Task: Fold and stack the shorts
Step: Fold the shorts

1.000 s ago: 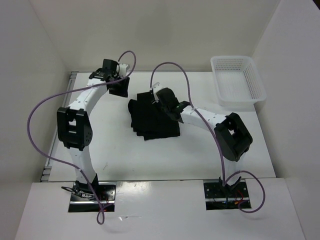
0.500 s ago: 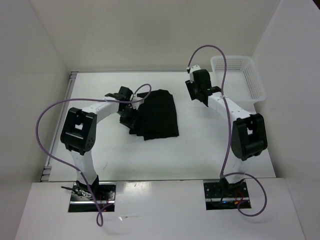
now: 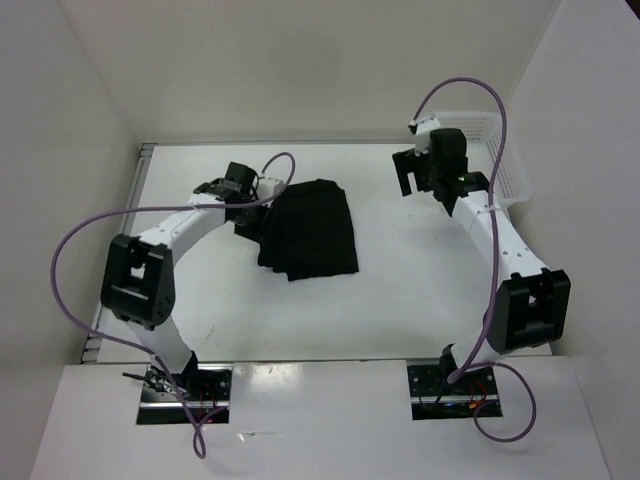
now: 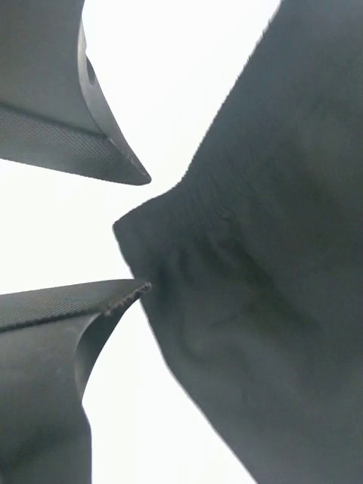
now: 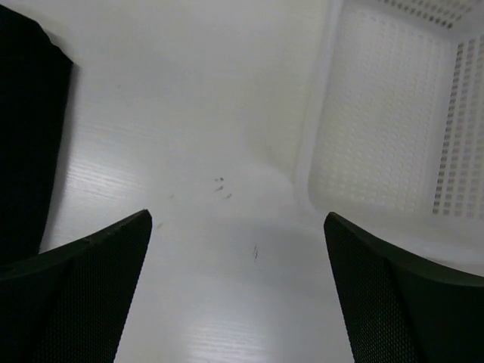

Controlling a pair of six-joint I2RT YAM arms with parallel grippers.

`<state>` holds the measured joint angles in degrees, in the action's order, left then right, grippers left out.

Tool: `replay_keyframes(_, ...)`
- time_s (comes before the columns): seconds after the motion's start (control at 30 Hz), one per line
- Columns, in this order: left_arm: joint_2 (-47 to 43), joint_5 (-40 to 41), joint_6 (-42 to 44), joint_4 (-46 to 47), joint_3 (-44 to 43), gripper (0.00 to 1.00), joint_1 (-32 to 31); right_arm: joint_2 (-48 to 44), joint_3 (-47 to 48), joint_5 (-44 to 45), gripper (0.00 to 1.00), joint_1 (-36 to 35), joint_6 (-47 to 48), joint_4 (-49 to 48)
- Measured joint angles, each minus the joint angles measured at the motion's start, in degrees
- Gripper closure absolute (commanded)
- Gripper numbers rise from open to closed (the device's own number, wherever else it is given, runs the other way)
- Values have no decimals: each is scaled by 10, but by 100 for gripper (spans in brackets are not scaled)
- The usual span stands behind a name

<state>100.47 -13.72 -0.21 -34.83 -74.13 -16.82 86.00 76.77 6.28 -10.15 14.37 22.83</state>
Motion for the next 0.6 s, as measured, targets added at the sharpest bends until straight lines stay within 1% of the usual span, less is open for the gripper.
replay_keyframes(0.03,-24,-1,0,0,0,36,2,-1,0,-7,0,10,0,13)
replay_keyframes(0.07,-52,-1,0,0,-1,32,7,-1,1,-14,0,25,0,29)
replay_keyframes(0.1,-80,-2,1,1,-3,31,14,-1,3,-21,0,41,0,45)
replay_keyframes(0.13,-114,-2,-1,1,-8,20,25,1,7,-27,0,64,-2,69)
replay_keyframes(0.2,-164,-1,2,1,-23,12,50,5,21,-39,0,104,1,115)
replay_keyframes(0.27,-211,5,1,7,-35,10,88,8,34,-43,0,134,5,159)
replay_keyframes(0.3,-232,10,1,10,-35,5,110,8,37,-41,0,141,7,179)
replay_keyframes(0.4,-290,33,0,19,-14,1,187,8,39,-36,0,137,0,244)
replay_keyframes(0.47,-320,51,0,23,14,1,232,8,39,-30,0,132,-12,272)
replay_keyframes(0.6,-355,69,0,21,76,0,291,-15,22,-14,0,132,-31,286)
